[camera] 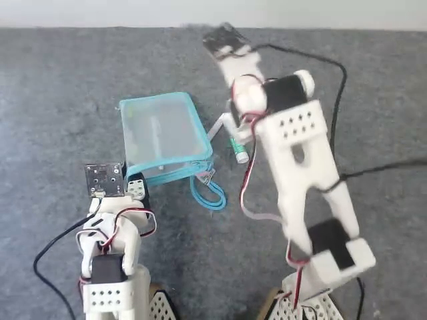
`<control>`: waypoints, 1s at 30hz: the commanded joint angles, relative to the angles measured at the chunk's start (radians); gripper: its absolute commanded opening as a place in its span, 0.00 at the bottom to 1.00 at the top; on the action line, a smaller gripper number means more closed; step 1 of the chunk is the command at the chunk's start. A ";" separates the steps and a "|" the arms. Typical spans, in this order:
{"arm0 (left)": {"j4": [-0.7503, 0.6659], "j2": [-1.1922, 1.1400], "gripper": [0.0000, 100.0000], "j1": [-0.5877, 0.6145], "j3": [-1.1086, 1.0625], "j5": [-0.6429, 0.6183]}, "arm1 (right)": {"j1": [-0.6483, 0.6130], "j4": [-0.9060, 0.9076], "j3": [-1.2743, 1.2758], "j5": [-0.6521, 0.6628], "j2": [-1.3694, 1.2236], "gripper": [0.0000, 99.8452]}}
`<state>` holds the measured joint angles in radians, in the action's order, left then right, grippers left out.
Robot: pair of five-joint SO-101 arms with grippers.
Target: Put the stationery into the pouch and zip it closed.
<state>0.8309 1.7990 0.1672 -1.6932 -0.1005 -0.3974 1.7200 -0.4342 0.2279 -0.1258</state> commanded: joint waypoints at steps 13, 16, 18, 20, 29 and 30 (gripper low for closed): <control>0.006 0.015 0.01 -0.003 0.010 0.006 | 0.171 -0.515 0.068 0.061 -0.361 0.27; 0.006 0.015 0.01 -0.005 0.010 0.006 | 0.173 -0.547 0.068 0.061 -0.392 0.27; 0.006 0.017 0.01 -0.005 0.010 0.006 | 0.174 -0.555 0.068 0.063 -0.410 0.27; 0.006 0.017 0.01 -0.005 0.010 0.006 | 0.182 -0.565 0.068 0.063 -0.426 0.27; 0.000 0.018 0.01 -0.008 0.010 0.006 | 0.189 -0.570 0.068 0.087 -0.473 0.26; 0.002 0.018 0.01 -0.008 0.010 0.006 | 0.189 -0.570 0.068 0.087 -0.483 0.26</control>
<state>0.8309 1.7990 0.1672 -1.6932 -0.1005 -0.2194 1.1646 -0.3606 0.2969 -0.6122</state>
